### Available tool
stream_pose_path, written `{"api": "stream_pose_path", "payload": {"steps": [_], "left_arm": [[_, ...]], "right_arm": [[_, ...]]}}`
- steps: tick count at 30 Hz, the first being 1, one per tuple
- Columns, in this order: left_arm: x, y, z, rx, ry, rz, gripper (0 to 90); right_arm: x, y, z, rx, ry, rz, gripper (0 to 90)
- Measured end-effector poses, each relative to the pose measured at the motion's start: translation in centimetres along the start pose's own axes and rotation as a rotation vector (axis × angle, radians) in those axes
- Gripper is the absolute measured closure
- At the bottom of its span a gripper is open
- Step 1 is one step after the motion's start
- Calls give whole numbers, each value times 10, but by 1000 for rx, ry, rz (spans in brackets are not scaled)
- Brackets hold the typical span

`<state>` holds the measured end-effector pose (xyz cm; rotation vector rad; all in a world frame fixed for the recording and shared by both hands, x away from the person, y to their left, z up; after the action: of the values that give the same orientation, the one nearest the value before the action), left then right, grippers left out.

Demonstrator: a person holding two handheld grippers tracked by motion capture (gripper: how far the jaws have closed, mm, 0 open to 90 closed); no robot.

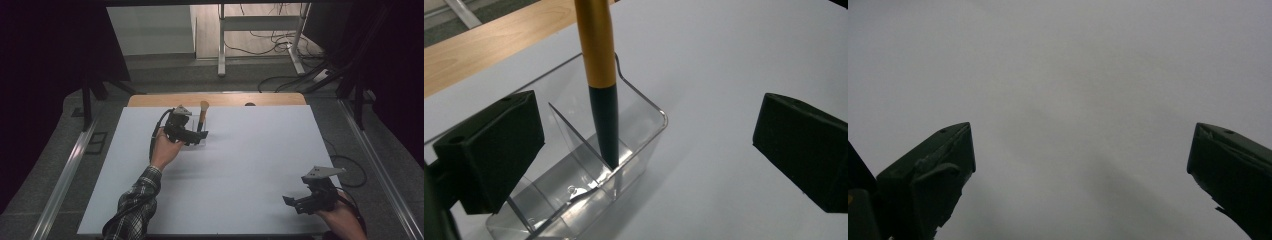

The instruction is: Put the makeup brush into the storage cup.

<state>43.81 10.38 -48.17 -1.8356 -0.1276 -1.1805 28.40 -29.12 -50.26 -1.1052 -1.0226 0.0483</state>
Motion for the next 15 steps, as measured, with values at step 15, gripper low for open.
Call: {"api": "stream_pose_path", "payload": {"steps": [15], "left_arm": [[-12, -7, -3, 8, 9, 23, 4]], "right_arm": [[0, 1, 0, -25, 17, -13, 0]]}}
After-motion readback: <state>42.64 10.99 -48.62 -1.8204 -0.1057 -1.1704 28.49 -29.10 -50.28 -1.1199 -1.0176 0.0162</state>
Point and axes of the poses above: each handheld gripper's, and its own axes: y roughly forward along the jaws, x roughly out of its top, z roughly to its left, the point moved 4 cm from there along y, roughly forward along the jaws, and after that the axes turned 1 degree about -y, right-handed, at the moved point
